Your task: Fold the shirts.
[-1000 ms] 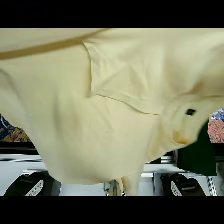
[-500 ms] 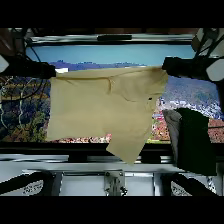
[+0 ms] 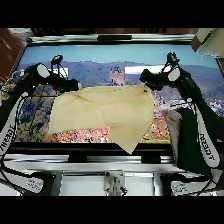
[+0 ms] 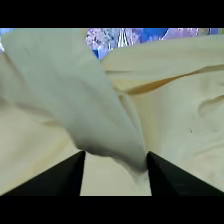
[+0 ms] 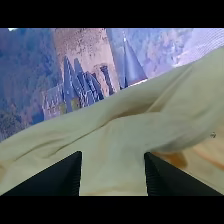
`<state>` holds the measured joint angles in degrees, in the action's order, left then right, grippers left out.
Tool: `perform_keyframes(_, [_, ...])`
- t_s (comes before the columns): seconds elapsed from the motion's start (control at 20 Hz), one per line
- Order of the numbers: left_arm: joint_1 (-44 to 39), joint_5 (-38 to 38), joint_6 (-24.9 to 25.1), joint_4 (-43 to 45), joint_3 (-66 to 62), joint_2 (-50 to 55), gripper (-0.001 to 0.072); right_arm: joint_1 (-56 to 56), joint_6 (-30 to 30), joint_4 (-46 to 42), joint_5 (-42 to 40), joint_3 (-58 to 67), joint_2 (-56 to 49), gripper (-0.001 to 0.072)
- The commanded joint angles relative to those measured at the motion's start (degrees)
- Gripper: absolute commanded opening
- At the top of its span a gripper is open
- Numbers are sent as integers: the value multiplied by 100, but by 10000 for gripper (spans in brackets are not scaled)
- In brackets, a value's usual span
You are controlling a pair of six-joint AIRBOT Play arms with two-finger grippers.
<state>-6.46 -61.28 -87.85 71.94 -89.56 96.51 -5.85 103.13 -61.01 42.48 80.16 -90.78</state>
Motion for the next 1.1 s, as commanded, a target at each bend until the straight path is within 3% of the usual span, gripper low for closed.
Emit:
perform_keyframes(0.0, [413, -1399, 63, 63, -555, 11, 545, 267, -520, 219, 544, 90, 350, 507])
perform_keyframes(0.15, [1200, -2682, 592, 59, -684, -433, 544, 782, -1060, -90, 2090, 114, 1141, 506])
perform_keyframes(0.35, [2280, -2870, 680, -90, 929, -1298, 544, 1008, -1744, -1058, 4212, 50, 1729, 506])
perform_keyframes(0.6, [2964, -2024, 946, -107, 3145, -1617, 544, 1003, -1821, -763, 4297, -350, 2085, 506])
perform_keyframes(0.8, [2988, -1139, 1029, -153, 3801, -1606, 544, 1001, -1775, -756, 4234, -435, 2090, 506])
perform_keyframes(1.05, [2986, -767, 1292, -629, 4172, -1449, 543, 1001, -1659, -743, 4236, -435, 2087, 506])
